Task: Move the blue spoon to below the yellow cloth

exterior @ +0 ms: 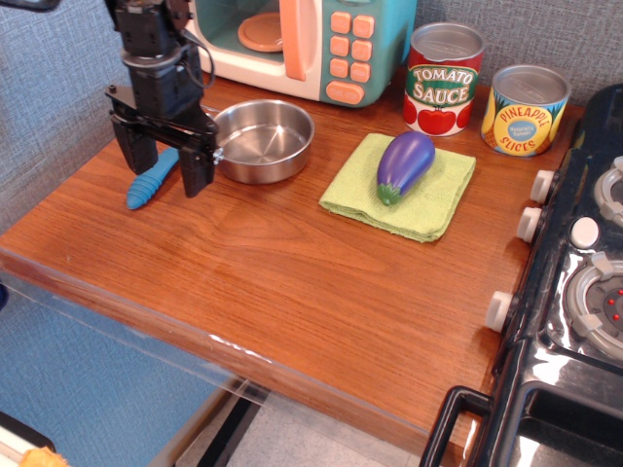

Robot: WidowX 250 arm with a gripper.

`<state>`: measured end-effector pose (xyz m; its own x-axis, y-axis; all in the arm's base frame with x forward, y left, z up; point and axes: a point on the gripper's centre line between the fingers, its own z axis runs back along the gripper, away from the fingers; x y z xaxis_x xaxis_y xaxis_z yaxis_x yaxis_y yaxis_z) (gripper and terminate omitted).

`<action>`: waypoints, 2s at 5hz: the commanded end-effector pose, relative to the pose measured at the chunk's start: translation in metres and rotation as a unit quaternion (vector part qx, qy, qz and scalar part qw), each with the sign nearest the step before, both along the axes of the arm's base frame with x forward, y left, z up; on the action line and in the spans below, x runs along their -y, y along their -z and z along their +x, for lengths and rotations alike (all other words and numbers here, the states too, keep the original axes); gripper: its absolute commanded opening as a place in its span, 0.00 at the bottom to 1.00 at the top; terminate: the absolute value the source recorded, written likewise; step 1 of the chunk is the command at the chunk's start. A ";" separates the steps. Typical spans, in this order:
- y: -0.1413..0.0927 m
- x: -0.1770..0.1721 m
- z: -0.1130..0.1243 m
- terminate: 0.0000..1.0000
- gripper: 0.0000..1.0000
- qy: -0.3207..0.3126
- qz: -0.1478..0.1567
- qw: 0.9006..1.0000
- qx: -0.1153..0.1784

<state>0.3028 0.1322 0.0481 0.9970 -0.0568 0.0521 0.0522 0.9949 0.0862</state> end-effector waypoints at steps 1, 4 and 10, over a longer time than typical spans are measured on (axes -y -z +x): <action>-0.006 -0.037 0.012 0.00 1.00 -0.046 0.032 0.998 0.019; 0.023 -0.051 0.029 0.00 1.00 -0.097 0.038 0.995 -0.008; 0.010 -0.047 -0.004 0.00 0.00 -0.146 0.032 0.989 -0.020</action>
